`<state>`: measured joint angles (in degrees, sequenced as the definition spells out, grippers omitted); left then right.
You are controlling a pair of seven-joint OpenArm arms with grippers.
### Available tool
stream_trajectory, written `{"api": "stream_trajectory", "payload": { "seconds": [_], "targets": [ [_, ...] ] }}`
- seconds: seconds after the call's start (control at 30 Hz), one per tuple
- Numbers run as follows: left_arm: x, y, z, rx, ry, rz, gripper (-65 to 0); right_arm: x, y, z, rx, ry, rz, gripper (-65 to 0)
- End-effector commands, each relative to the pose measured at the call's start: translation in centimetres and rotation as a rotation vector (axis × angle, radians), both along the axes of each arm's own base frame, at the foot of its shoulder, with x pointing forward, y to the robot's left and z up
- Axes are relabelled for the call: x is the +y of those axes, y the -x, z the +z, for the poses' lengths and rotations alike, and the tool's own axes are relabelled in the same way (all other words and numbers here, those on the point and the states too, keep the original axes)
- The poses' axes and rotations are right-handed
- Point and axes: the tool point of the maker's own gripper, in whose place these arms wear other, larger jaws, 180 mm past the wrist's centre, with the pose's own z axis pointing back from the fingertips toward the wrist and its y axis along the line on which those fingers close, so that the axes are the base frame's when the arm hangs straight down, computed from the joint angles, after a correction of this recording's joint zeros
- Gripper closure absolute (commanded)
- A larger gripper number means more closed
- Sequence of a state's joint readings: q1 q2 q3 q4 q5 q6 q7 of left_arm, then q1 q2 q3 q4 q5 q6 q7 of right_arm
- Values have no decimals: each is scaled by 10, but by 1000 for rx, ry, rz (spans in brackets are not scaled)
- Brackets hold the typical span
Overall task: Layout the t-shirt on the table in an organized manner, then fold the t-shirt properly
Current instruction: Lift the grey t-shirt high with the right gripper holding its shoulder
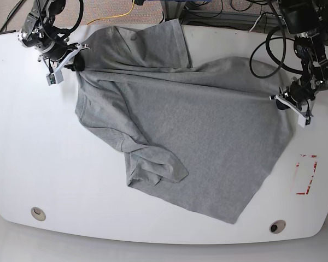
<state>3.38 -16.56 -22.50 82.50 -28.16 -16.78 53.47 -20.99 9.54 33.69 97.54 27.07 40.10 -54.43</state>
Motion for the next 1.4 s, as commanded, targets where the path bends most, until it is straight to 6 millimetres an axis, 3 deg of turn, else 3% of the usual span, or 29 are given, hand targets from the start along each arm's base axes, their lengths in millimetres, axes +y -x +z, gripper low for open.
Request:
{"api": "stream_trajectory", "payload": {
  "seconds": [0.0,0.23,0.4,0.5,0.7,0.73,0.87,0.97,1.07,1.2,1.37],
  "targets": [
    [0,-14,36,-113,-55,-34,0,-12,-6,15,-12,71,36,-6],
    [-19,-21,88,-231,-129,-113,0,-15,-31,40,-62,128,72,-6],
    [-37,-39,137,-346,-157,-155,0,-31,-63,64,-115,190,87,-6],
    [-45,-56,169,-429,-139,-163,0,-40,-92,88,-178,225,87,-6],
    [-50,-93,246,-611,-93,-161,0,-56,-155,150,-321,301,97,-10],
    [-52,-102,268,-661,-86,-162,0,-56,-171,167,-356,316,112,-10],
    [-58,-121,324,-796,-49,-126,0,-60,-207,216,-447,371,133,-10],
    [-55,-132,389,-947,-70,-97,0,-69,-236,272,-542,405,114,-10],
    [-51,-134,441,-1062,-96,-74,0,-77,-252,313,-605,435,104,-10],
    [-52,-132,503,-1185,-127,-67,-82,-84,-269,368,-682,489,108,-10],
    [-51,-136,534,-1233,-103,-69,-82,-89,-276,404,-727,512,106,-10]
  ]
}}
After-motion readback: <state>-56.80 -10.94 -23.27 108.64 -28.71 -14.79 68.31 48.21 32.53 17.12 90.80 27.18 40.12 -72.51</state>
